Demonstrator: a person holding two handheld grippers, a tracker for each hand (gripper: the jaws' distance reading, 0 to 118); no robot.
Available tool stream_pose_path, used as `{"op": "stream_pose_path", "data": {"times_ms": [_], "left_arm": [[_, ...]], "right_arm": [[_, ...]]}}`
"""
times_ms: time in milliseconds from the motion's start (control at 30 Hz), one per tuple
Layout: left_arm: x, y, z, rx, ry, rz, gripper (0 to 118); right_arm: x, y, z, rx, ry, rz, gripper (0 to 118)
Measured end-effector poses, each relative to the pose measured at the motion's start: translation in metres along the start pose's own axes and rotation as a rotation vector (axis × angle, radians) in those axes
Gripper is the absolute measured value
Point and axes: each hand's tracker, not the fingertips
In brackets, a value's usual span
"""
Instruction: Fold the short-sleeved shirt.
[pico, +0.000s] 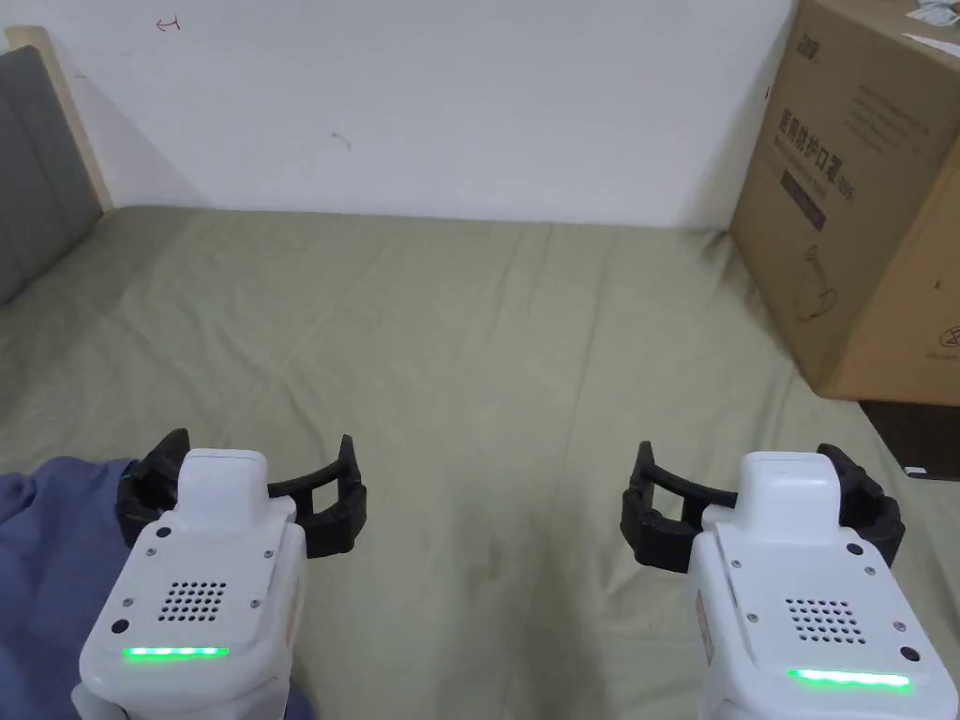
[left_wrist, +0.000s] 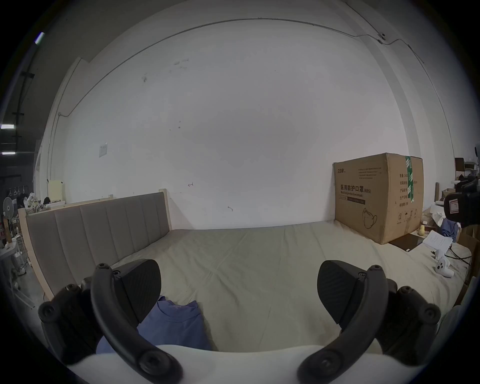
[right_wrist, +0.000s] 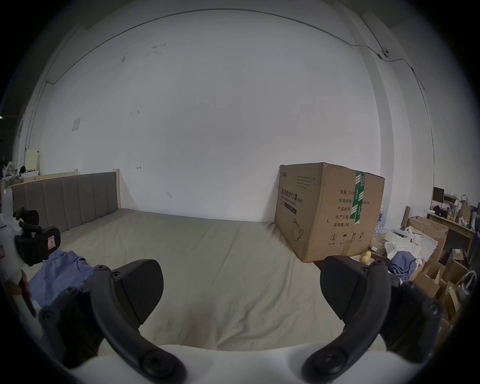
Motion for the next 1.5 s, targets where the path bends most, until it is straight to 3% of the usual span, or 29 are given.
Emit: {"op": "stream_pose_path", "data": {"times_ms": [1233,1300,1333,1367,1400,1433,1500], "left_arm": [[-0.002,0.004,-0.005,-0.003,-0.006,0.012,117],[-0.003,0.005,-0.004,-0.005,-0.022,0.037,101],[-0.003,0.006,-0.003,-0.001,-0.027,0.049,80],[-0.003,0.006,-0.002,0.003,-0.027,0.057,39],[-0.003,0.007,-0.002,-0.001,-0.024,0.062,9],[-0.003,0.009,-0.004,-0.015,-0.026,0.068,0],[-0.003,0.011,-0.005,-0.023,-0.029,0.083,0]], "right_arm": [[0.001,0.005,-0.001,0.004,-0.005,0.007,116],[0.001,0.006,-0.001,-0.002,-0.005,0.014,102],[0.0,0.006,-0.001,-0.006,-0.009,0.022,86],[-0.001,0.006,-0.001,-0.006,-0.019,0.03,51],[-0.001,0.007,-0.001,-0.013,-0.03,0.037,21],[-0.001,0.007,-0.002,-0.02,-0.036,0.041,0],[0.0,0.007,-0.004,-0.025,-0.047,0.044,0]]}}
